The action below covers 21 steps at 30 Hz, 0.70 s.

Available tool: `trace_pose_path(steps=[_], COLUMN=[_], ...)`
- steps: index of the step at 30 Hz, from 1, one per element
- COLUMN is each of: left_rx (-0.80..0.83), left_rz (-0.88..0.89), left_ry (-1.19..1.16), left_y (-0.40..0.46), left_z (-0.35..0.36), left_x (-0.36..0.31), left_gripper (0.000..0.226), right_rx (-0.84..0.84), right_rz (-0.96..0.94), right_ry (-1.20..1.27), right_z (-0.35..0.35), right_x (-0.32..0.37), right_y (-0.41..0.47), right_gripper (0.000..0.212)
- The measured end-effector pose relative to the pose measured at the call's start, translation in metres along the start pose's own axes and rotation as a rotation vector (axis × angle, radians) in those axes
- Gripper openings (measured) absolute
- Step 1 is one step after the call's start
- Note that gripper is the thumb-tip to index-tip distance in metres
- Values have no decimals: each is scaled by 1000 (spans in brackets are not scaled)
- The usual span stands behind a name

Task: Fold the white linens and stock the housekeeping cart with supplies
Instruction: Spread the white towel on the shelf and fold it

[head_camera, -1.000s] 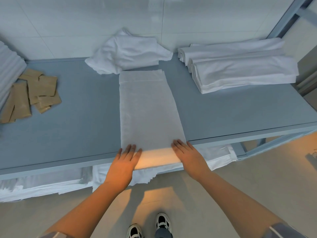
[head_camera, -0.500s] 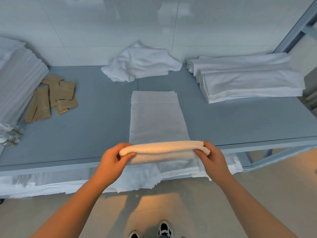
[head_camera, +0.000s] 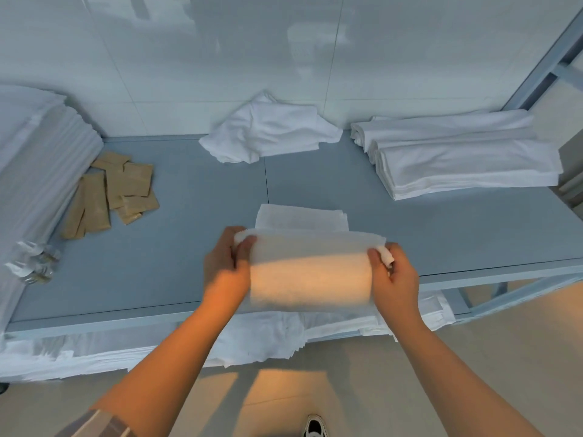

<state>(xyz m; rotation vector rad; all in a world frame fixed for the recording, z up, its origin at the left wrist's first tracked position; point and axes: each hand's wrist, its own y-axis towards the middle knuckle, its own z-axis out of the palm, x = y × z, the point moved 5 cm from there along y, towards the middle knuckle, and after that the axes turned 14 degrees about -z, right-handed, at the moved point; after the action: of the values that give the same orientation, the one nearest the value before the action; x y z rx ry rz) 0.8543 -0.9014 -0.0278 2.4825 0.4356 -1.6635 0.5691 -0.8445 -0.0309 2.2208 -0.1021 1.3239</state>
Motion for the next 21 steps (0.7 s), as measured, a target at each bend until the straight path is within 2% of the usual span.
trace_pose_path(steps=[3,7,11,17,21], left_rx=[12,128,211,179,198], left_rz=[23,-116,-191,-141,-118], left_ry=[54,176,199,229,336], left_y=[36,91,120,141,152], left_z=[21,63,89,112,127], left_x=[-3,13,36,51,57], left_gripper=[16,28,24,16,10], right_rx=[-15,68,167,202,227], right_rz=[119,236,243,221,236], right_ry=[-27,-86,-28,-118,-240], right_z=[15,43,67,89,99], right_x=[-31,-75,-110,-137,-152], right_y=[20,60,81,96,103], right_gripper=[5,9,21,10,7])
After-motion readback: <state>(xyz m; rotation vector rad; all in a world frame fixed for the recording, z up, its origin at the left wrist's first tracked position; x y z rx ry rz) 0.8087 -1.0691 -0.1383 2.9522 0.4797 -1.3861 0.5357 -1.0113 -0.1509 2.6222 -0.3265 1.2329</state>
